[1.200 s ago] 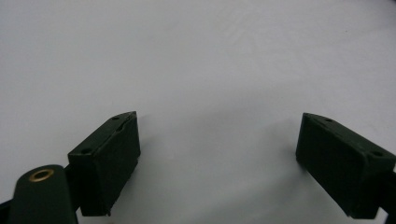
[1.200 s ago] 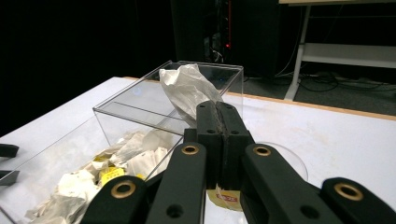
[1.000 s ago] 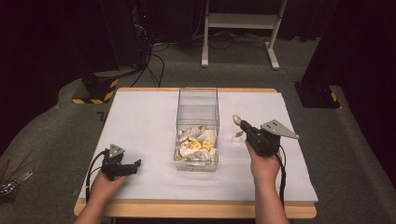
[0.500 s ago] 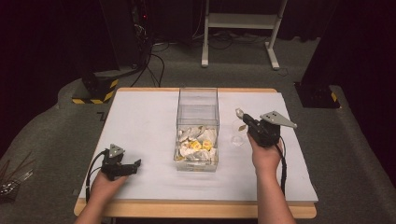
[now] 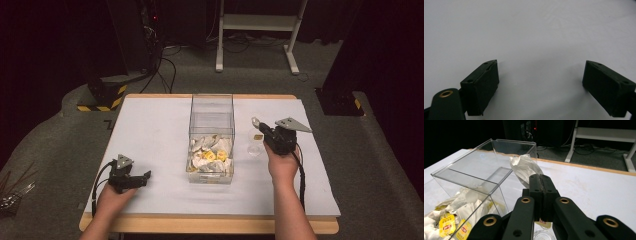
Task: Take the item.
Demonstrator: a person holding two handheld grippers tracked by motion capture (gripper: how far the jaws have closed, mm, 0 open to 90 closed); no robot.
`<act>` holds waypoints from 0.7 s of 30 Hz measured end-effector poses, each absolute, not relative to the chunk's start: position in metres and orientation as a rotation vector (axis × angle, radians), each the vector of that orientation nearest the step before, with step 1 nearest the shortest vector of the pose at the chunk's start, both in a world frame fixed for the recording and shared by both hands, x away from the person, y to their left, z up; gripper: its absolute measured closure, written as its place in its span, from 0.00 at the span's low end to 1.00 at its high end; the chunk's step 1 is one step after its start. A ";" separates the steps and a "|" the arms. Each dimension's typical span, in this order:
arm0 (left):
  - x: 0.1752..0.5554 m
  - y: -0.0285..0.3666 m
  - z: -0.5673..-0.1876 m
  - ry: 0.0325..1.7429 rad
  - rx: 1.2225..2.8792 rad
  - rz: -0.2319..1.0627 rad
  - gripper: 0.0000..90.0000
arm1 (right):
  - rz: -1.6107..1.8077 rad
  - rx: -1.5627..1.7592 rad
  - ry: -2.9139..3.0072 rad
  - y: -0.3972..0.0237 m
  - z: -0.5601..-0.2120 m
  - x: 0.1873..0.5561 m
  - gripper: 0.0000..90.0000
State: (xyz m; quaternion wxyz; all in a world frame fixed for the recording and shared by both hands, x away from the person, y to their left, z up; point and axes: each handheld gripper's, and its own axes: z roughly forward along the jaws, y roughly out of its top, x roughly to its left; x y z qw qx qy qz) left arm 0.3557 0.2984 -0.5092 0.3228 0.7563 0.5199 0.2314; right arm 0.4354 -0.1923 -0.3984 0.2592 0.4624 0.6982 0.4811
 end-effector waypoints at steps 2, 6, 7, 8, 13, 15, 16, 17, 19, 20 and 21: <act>0.356 0.298 -0.509 1.364 1.985 0.608 0.15 | 1.295 1.268 1.898 -0.193 -0.402 0.437 0.99; 0.356 0.298 -0.509 1.364 1.985 0.608 0.15 | 1.281 1.279 1.905 -0.194 -0.408 0.438 0.99; 0.356 0.298 -0.509 1.365 1.985 0.608 0.15 | 1.280 1.285 1.907 -0.195 -0.409 0.438 0.99; 0.356 0.298 -0.509 1.365 1.985 0.608 0.15 | 1.277 1.293 1.909 -0.196 -0.412 0.438 0.99; 0.356 0.298 -0.509 1.365 1.985 0.608 0.15 | 1.254 1.310 1.924 -0.197 -0.420 0.439 0.99; 0.356 0.298 -0.509 1.364 1.985 0.608 0.15 | 1.253 1.314 1.926 -0.197 -0.422 0.439 0.99; 0.356 0.298 -0.509 1.365 1.985 0.608 0.15 | 1.249 1.320 1.928 -0.197 -0.422 0.439 0.99; 0.356 0.298 -0.509 1.365 1.985 0.609 0.15 | 1.246 1.317 1.930 -0.198 -0.423 0.439 0.99; 0.356 0.298 -0.509 1.365 1.985 0.608 0.15 | 1.245 1.319 1.932 -0.198 -0.424 0.439 0.99; 0.356 0.298 -0.509 1.365 1.985 0.608 0.15 | 1.245 1.322 1.932 -0.198 -0.424 0.439 0.98; 0.356 0.298 -0.509 1.364 1.986 0.608 0.15 | 1.244 1.325 1.929 -0.198 -0.424 0.439 0.95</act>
